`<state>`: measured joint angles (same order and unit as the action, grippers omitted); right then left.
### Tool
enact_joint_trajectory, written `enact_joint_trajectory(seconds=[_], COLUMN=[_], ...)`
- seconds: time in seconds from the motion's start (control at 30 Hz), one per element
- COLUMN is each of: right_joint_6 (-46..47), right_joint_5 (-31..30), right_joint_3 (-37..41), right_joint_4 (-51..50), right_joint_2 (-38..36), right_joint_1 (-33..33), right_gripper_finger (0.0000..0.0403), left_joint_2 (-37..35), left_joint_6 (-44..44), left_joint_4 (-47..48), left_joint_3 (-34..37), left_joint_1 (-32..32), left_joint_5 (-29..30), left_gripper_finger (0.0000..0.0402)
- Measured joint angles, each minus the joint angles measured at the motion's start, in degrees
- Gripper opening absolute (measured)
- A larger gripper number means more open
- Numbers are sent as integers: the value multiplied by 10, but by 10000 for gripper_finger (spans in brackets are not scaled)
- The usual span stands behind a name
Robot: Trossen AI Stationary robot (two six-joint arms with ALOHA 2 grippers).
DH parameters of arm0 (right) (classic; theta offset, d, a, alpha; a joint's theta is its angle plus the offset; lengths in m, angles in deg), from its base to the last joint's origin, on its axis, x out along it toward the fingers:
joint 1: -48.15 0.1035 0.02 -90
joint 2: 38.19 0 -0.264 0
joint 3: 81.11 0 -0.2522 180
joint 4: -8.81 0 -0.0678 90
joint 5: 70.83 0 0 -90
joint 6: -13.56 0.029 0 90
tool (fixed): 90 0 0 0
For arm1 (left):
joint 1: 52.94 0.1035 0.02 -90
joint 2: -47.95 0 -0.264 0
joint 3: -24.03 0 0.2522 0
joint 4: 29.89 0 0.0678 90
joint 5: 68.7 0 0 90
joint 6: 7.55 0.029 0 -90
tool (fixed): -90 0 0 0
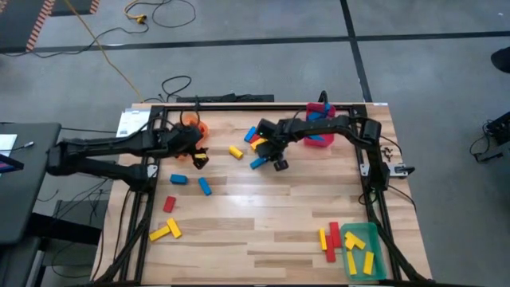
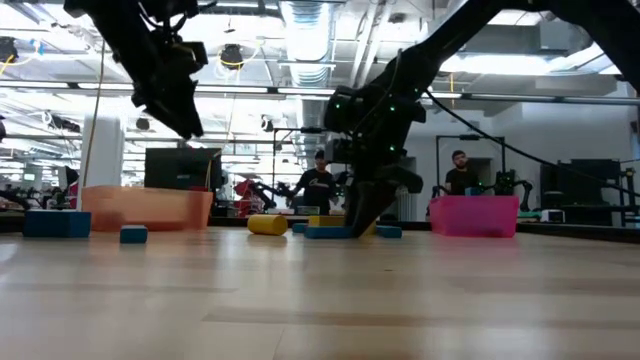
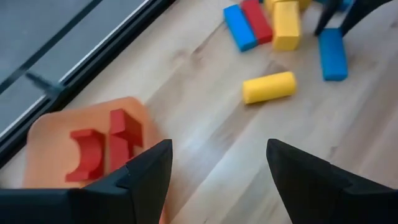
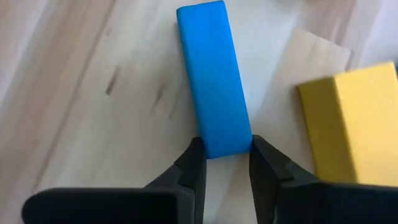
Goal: Sort blocks
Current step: Put the blue block into the red bin
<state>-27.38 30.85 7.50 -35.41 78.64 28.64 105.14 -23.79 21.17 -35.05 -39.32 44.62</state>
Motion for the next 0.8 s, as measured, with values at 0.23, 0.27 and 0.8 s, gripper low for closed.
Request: enact_joint_trajectory(seconds=[0.23,0.27,0.8], right_joint_6=[33,35,106], right_joint_5=[1,2,3], right_joint_3=[-16,-19,-74], right_joint_4=[-44,-54,-111], right_joint_2=[0,0,-29], right_joint_1=[13,16,80], right_gripper_finger=[94,94,93], left_joint_2=[0,2,49], left_joint_6=[-4,-4,57], left_joint_4=[-16,-23,-247], left_joint_3=[0,0,36], left_joint_1=[-56,-65,-176], left_joint_5=[0,0,0], left_gripper_finger=[257,257,257])
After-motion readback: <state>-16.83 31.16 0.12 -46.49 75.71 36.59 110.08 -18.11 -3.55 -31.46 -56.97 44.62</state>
